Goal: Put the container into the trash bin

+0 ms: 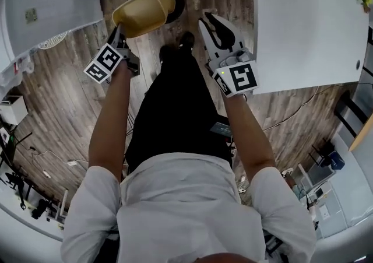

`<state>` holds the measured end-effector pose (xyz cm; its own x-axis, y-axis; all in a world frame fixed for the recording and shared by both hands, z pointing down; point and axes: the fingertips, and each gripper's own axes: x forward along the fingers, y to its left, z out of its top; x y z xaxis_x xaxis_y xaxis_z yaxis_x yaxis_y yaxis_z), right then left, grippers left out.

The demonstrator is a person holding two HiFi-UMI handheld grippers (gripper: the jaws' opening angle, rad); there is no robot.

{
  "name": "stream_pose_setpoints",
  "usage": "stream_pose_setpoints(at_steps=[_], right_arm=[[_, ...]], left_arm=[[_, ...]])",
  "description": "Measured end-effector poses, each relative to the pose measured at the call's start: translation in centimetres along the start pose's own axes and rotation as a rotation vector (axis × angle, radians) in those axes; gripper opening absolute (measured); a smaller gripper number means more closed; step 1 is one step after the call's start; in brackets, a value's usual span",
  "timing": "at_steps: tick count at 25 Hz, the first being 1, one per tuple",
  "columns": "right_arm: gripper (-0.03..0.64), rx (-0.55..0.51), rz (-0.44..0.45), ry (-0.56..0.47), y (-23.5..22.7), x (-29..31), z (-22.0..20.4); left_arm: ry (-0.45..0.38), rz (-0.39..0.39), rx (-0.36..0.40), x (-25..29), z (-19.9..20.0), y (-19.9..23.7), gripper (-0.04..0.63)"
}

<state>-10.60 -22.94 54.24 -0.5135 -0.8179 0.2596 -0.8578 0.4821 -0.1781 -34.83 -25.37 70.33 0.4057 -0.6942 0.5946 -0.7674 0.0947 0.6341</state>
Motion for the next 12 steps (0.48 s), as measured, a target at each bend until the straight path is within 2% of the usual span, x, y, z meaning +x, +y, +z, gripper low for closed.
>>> stream_pose_setpoints(at_steps=[5, 10, 12], right_arm=[[0.092, 0.007, -0.019, 0.034, -2.3, 3.7, -4.9], [0.092, 0.016, -0.045, 0.080, -5.0, 7.2, -9.3], [0.092, 0.021, -0.050, 0.088, -5.9, 8.7, -10.6]], left_arm=[[-0.019, 0.101, -0.173, 4.7, -4.5, 4.2, 0.025], [-0.012, 0.197, -0.300, 8.5, -9.7, 8.1, 0.025], [-0.025, 0.249, -0.385, 9.8, -11.7, 9.9, 0.024]])
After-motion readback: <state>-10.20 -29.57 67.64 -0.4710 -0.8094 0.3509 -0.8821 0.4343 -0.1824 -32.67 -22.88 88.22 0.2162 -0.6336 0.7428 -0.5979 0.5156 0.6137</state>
